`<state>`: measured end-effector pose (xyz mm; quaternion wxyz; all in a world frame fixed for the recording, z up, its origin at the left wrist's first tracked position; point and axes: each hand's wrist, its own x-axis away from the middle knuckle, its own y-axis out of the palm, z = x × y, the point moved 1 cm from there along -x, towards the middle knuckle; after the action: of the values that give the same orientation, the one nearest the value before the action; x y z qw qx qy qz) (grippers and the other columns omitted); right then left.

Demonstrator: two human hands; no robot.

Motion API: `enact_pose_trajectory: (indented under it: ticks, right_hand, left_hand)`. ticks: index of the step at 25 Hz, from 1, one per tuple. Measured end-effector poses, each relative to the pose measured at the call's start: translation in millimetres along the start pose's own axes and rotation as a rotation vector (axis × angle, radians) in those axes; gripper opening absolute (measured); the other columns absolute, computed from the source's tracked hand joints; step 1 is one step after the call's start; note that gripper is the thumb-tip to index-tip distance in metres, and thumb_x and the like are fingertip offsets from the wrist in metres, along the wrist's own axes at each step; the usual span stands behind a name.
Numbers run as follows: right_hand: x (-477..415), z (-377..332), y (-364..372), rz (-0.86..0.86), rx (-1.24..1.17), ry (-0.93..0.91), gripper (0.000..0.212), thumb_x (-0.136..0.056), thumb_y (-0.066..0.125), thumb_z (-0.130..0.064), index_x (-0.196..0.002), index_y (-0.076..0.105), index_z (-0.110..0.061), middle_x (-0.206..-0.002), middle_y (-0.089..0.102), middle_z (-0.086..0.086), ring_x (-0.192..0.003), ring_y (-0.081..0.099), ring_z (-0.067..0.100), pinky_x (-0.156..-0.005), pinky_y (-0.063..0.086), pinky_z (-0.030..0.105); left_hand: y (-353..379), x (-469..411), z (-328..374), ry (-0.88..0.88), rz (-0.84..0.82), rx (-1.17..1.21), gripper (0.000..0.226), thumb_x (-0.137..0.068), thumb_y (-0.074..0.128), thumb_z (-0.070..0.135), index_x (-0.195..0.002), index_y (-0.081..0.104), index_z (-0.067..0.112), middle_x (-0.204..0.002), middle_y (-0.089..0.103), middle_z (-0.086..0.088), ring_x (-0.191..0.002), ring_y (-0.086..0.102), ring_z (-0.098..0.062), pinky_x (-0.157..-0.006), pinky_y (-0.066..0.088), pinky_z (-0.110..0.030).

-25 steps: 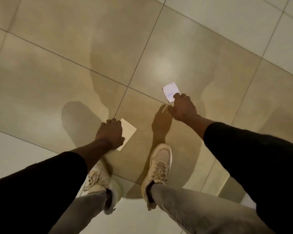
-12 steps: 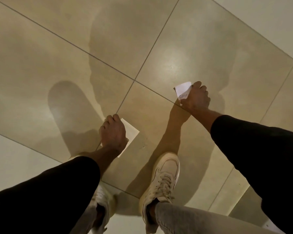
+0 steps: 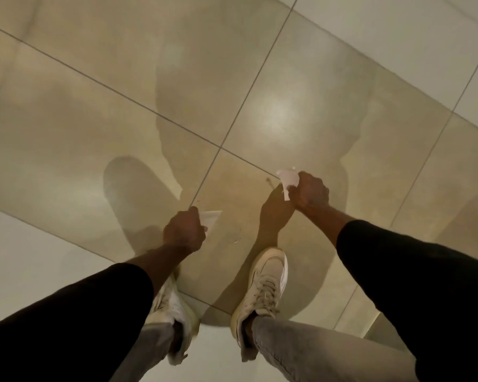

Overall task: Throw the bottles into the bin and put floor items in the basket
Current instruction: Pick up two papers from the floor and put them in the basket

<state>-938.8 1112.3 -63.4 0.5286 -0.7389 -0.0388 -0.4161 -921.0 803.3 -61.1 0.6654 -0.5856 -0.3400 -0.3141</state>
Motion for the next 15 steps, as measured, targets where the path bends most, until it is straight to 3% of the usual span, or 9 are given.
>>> enact_pose_trajectory:
  ticks: [8, 15]
  right_hand:
    - [180.5, -53.3, -144.9, 0.041, -0.195, -0.156, 0.036, -0.098, 0.063, -0.035, -0.122, 0.063, -0.009, -0.115, 0.071, 0.015, -0.105, 0.067, 0.037, -0.086, 0.053, 0.042]
    - [302.1, -59.1, -275.0, 0.112, -0.273, -0.134, 0.024, -0.096, 0.064, -0.032, -0.109, 0.065, -0.012, -0.103, 0.073, 0.011, -0.096, 0.069, 0.035, -0.082, 0.055, 0.043]
  left_hand:
    - [-170.1, 152.6, 29.9, 0.128, 0.096, 0.158, 0.031, -0.094, 0.072, 0.035, -0.111, 0.06, 0.013, -0.114, 0.071, -0.014, -0.107, 0.067, -0.039, -0.085, 0.055, -0.043]
    - [-261.5, 293.2, 81.0, 0.178, 0.182, 0.233, 0.039, -0.095, 0.071, 0.034, -0.126, 0.063, 0.011, -0.126, 0.071, -0.013, -0.115, 0.067, -0.038, -0.094, 0.056, -0.044]
